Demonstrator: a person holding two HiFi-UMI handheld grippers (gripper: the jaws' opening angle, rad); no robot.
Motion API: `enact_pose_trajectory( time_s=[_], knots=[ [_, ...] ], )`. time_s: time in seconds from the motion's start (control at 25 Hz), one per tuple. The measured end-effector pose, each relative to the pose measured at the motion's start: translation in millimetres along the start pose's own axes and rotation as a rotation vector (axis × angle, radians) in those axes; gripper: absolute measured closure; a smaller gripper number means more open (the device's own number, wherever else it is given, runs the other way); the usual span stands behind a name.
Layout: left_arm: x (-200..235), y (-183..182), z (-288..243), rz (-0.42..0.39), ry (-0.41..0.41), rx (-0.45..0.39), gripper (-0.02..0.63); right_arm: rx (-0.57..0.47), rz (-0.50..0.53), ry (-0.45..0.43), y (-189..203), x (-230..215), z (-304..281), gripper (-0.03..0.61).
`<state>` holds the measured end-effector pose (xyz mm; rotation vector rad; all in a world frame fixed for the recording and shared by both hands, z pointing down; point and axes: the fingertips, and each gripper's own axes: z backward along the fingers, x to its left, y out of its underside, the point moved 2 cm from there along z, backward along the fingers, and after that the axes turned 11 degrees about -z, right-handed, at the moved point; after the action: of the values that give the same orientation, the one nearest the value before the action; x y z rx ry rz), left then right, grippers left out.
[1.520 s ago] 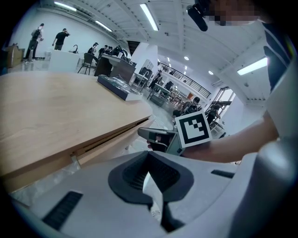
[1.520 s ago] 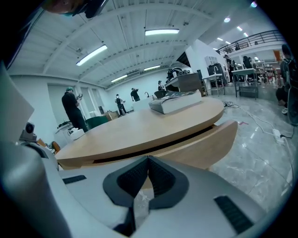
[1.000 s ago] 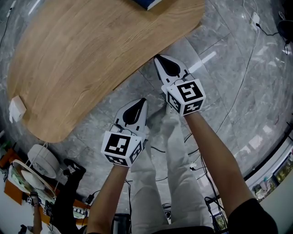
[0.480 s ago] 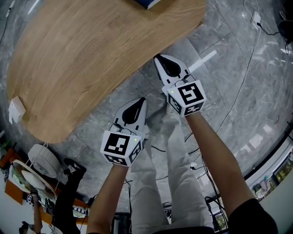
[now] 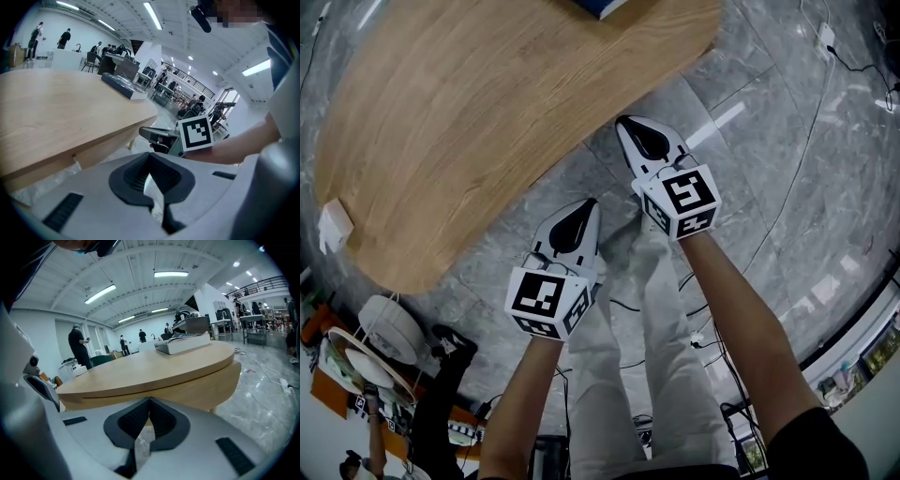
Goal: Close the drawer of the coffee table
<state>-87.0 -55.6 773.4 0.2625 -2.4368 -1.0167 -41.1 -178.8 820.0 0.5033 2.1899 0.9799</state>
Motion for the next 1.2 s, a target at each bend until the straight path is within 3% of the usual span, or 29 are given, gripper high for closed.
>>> enact_pose_trajectory(
  time_s=[1.2],
  knots=[
    [1,11,3,0.028,-0.016,0.006,0.614,0.004,0.049,-0.014,-7,0,-16,0.560]
  ],
)
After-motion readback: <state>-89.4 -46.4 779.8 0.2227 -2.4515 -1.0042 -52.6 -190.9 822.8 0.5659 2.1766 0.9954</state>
